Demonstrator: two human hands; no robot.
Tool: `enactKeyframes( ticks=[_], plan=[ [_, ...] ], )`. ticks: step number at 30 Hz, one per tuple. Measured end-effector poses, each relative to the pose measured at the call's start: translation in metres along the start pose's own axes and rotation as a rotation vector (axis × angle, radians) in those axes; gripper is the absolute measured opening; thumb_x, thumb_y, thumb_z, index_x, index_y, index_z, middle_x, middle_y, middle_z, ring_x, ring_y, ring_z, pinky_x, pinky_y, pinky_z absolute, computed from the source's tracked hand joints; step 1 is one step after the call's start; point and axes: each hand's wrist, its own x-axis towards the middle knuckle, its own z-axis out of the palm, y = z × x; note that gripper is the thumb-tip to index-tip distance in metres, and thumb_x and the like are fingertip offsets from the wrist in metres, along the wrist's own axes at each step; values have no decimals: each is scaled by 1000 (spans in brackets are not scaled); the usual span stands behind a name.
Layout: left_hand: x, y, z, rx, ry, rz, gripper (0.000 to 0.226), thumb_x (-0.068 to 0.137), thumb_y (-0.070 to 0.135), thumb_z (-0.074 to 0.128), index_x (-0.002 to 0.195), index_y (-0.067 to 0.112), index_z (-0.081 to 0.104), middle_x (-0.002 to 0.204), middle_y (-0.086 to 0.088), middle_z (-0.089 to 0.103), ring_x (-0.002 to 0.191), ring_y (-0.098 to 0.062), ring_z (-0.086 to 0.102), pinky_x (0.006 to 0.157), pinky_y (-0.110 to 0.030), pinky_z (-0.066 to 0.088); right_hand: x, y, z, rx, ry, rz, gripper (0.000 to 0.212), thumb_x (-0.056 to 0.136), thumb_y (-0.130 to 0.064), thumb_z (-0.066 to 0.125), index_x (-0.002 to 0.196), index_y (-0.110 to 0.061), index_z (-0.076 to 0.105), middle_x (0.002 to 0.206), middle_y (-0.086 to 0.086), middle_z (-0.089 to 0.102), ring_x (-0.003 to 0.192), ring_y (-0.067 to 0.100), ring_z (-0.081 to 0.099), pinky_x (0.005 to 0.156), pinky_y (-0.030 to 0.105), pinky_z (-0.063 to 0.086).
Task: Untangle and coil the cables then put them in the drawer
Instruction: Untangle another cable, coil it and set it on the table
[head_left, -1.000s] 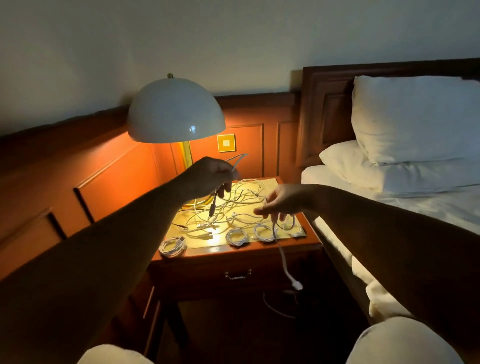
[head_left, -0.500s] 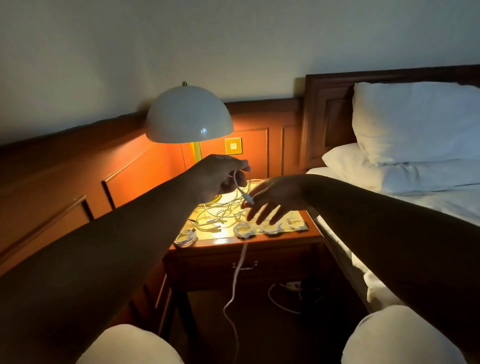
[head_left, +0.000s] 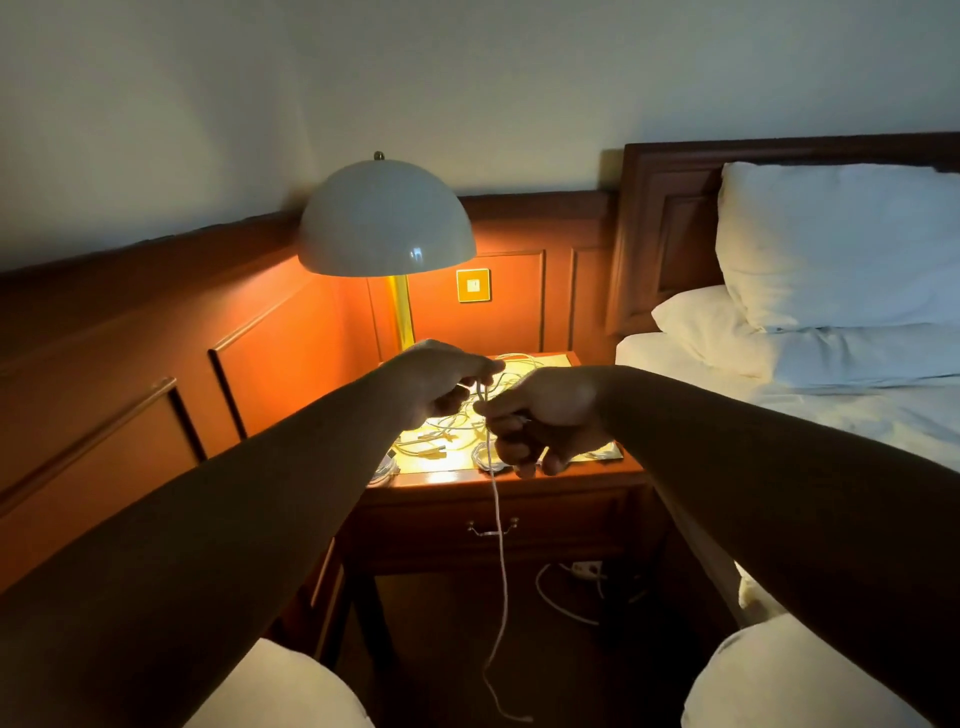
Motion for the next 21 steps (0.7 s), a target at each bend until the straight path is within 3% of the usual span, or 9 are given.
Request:
enactKeyframes(
  ticks=[2, 4, 6, 8, 11, 14, 17, 19, 21],
  plan=[
    [1, -7, 0, 81, 19, 69, 33, 85, 41, 73, 90, 8, 72, 89, -5, 63, 80, -15, 54, 63, -26, 41, 5, 0, 1, 114, -65, -82, 51, 104, -41, 36, 58, -19, 34, 62, 2, 39, 59, 18, 41, 57, 30, 28],
    [1, -20, 6, -63, 39, 164, 36, 91, 45, 64, 94, 9, 71, 87, -2, 67, 86, -17, 57, 67, -27, 41, 8, -3, 4, 265, -93, -214, 51, 103, -42, 37, 58, -17, 36, 61, 3, 39, 58, 18, 44, 60, 30, 32],
    [1, -36, 13, -245, 18, 209, 37, 96, 42, 58, 95, 6, 68, 83, -9, 70, 86, -27, 63, 74, -34, 48, 10, -8, 7, 404, -99, -365, 51, 103, -39, 35, 62, -13, 53, 66, 6, 55, 64, 21, 59, 64, 31, 45],
    [-1, -49, 22, -364, -38, 221, 32, 99, 28, 49, 101, 1, 65, 93, -22, 68, 85, -34, 67, 83, -46, 53, 12, -14, 5, 568, -78, -473, 46, 100, -38, 38, 83, -11, 70, 86, 11, 71, 81, 26, 70, 73, 35, 54],
    [-7, -65, 35, -516, -139, 75, 36, 102, 30, 44, 76, 8, 58, 78, -12, 66, 70, -25, 66, 76, -41, 52, 21, -18, -10, 699, 56, -550, 48, 102, -43, 34, 114, -10, 67, 115, 14, 71, 106, 29, 68, 92, 40, 52],
    [-11, -74, 42, -560, -278, 25, 39, 98, 45, 47, 78, 12, 51, 76, -7, 64, 68, -22, 62, 72, -38, 50, 34, -8, -30, 656, 258, -556, 50, 105, -43, 29, 124, -10, 62, 126, 11, 67, 118, 26, 63, 101, 37, 49],
    [-9, -73, 42, -455, -285, 50, 32, 97, 39, 52, 95, 7, 55, 92, -12, 66, 72, -24, 64, 71, -38, 53, 41, 7, -40, 310, 472, -585, 32, 106, -34, 37, 118, -16, 61, 122, 0, 65, 118, 16, 60, 102, 23, 45],
    [-4, -73, 41, -265, -286, 58, 30, 96, 36, 56, 104, 8, 60, 103, -15, 67, 77, -25, 67, 73, -39, 56, 48, 19, -44, -235, 656, -540, 26, 105, -25, 42, 114, -16, 64, 114, -5, 66, 108, 6, 60, 89, 3, 40],
    [1, -71, 35, 6, -295, 82, 27, 95, 36, 60, 101, 9, 63, 100, -13, 70, 74, -19, 67, 70, -33, 56, 58, 33, -49, -701, 658, -473, 27, 104, -21, 47, 120, -10, 65, 116, 1, 68, 106, 8, 63, 77, 0, 38]
  ],
)
